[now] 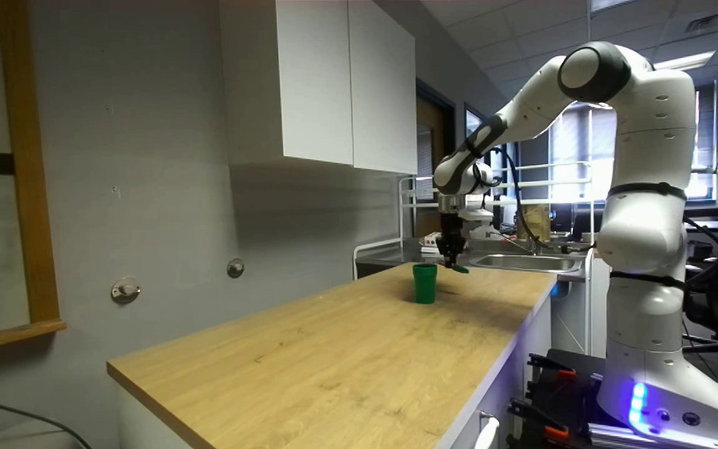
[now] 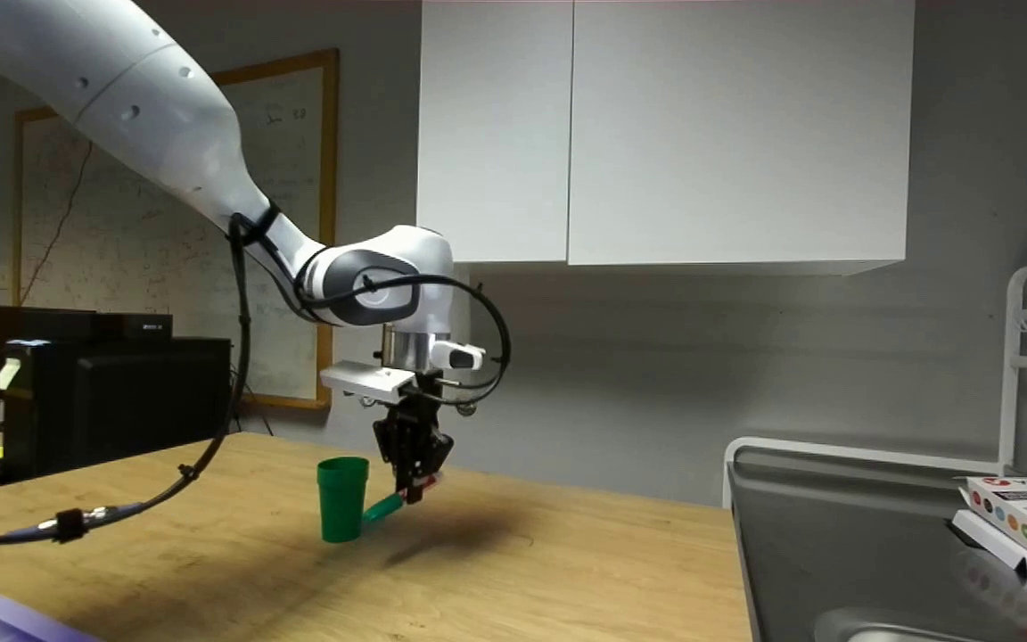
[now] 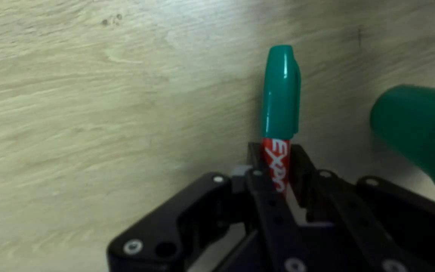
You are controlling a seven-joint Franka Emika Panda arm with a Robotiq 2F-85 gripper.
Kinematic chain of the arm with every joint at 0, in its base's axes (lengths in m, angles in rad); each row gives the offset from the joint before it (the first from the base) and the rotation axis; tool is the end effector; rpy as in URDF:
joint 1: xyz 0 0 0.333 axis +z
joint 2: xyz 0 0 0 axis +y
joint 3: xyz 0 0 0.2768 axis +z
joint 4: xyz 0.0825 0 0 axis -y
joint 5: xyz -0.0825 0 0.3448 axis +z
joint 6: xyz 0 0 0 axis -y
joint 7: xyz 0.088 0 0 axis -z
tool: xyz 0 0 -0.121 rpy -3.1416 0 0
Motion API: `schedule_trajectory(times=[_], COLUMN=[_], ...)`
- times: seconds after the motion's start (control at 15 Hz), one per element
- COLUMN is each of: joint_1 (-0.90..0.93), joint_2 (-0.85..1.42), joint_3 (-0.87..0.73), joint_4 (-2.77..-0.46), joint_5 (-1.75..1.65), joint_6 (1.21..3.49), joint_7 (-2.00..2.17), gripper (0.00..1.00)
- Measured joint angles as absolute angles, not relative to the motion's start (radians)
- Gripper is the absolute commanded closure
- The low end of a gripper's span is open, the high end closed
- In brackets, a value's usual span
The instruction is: Pick up the marker and put it in the cup
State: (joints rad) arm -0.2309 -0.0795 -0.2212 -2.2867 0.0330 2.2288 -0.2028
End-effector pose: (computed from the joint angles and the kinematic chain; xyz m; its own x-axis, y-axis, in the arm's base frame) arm 0.4299 -0.2073 0.3570 0.9636 -0.2659 0.0275 -0.2648 -0.9635 -0.0392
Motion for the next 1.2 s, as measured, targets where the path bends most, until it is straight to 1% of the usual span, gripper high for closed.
schedule_trajectory(times=[0.53, 1.2], joint_1=[-0.215, -0.248], joint_2=[-0.311, -0.512], joint_3=[-0.144, 0.047], joint_4=[-2.345, -2.52], joint_5=[-0.014, -0.059], joint_6=[2.405, 2.645], joint_7=[0.162, 0.477], gripper=[0.89, 0.9])
